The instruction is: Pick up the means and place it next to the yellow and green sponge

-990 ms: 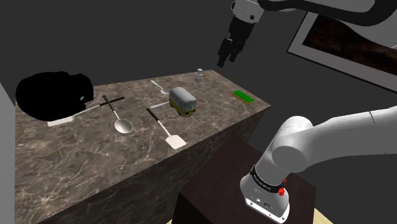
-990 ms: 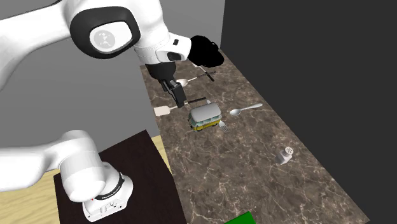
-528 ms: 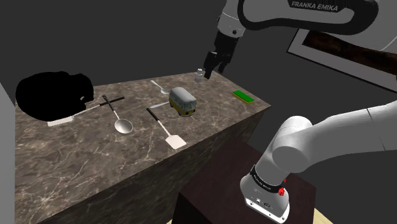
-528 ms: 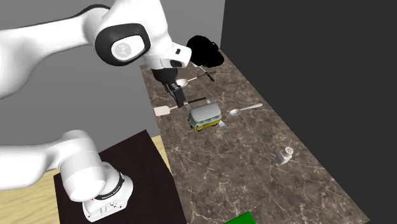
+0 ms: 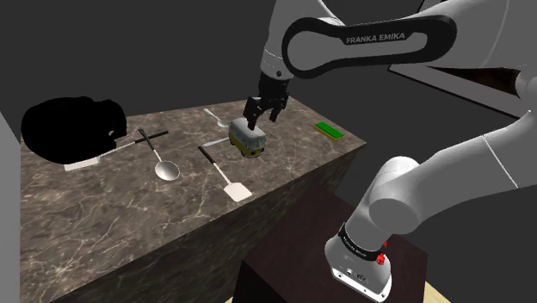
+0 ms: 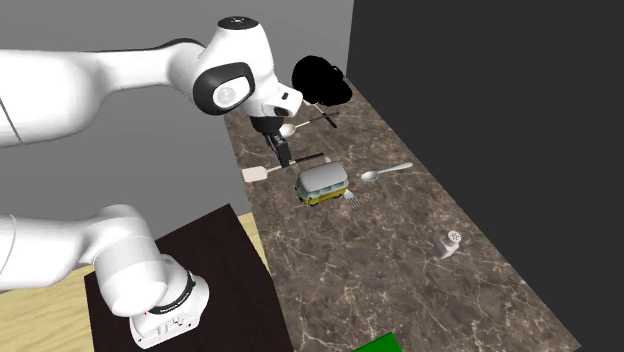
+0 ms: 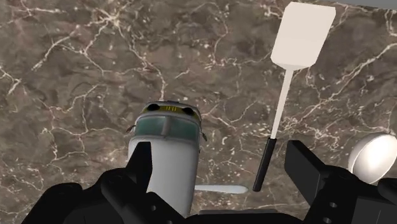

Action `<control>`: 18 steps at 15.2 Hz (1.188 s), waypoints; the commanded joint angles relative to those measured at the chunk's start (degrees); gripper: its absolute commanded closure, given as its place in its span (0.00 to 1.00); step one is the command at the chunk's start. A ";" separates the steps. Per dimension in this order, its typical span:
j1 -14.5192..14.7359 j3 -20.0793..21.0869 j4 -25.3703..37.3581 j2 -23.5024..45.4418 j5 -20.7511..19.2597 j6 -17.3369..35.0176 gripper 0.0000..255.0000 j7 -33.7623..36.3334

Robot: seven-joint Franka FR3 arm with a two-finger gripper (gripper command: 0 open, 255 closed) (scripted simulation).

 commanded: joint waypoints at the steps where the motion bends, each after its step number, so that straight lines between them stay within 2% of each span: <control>1: 0.26 1.56 -0.45 3.06 0.62 3.23 0.00 2.65; 7: 0.70 6.11 0.57 13.72 1.15 11.97 0.00 10.66; 12: 0.85 9.33 3.60 23.84 -0.43 18.24 0.00 17.84; 18: 0.67 9.48 1.95 27.15 -1.72 23.07 0.00 18.79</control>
